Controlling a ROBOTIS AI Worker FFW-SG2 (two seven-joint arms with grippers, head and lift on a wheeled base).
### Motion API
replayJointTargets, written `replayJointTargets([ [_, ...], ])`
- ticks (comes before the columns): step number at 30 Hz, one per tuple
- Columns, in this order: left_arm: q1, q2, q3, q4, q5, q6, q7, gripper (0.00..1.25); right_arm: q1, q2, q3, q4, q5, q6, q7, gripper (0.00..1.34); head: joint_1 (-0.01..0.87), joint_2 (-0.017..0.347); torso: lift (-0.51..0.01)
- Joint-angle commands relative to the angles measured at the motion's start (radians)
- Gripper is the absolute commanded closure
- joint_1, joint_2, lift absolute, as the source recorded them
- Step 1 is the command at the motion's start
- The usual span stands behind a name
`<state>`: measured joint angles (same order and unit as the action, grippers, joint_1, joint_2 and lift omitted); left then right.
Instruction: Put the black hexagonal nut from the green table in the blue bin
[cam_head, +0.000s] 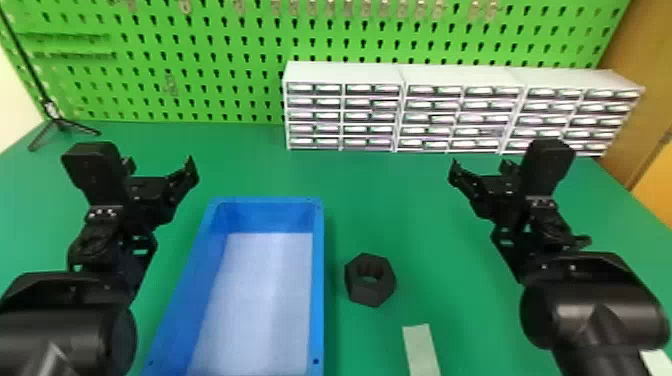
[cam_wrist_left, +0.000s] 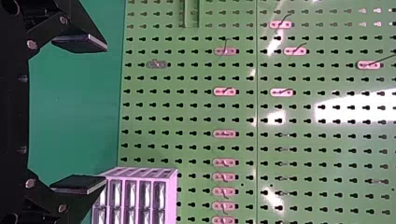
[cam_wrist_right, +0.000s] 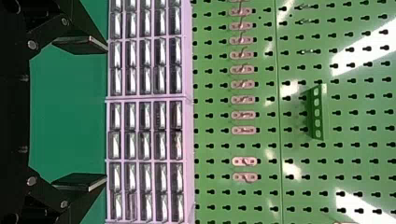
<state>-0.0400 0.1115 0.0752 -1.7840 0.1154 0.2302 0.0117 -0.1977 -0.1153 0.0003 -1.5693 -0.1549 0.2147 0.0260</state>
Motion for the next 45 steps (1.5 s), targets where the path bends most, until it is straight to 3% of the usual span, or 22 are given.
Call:
replayJointTargets([
  [1,-0.001,0.0,-0.002,0.0,0.0,0.0,-0.001,0.27,0.0,0.0,0.001,0.0,0.0,0.0,0.0,0.31,0.686,0.028,-0.096],
  [25,0.0,0.0,-0.002,0.0,0.001,0.0,-0.001,0.27,0.001,0.0,0.001,-0.002,-0.006,0.0,0.0,0.31,0.686,0.028,-0.096],
  [34,0.002,0.0,0.001,0.0,0.004,0.0,0.001,0.27,0.011,-0.012,0.001,-0.018,-0.009,0.026,0.003,0.31,0.686,0.028,-0.096],
  [41,0.003,0.0,0.003,0.0,0.004,0.0,-0.001,0.27,0.014,-0.024,-0.025,-0.037,-0.006,0.112,0.091,0.3,0.686,0.028,-0.096],
  [45,0.002,0.0,0.001,0.0,0.006,0.0,0.001,0.27,0.014,-0.034,-0.048,-0.052,0.009,0.195,0.175,0.3,0.686,0.028,-0.096],
])
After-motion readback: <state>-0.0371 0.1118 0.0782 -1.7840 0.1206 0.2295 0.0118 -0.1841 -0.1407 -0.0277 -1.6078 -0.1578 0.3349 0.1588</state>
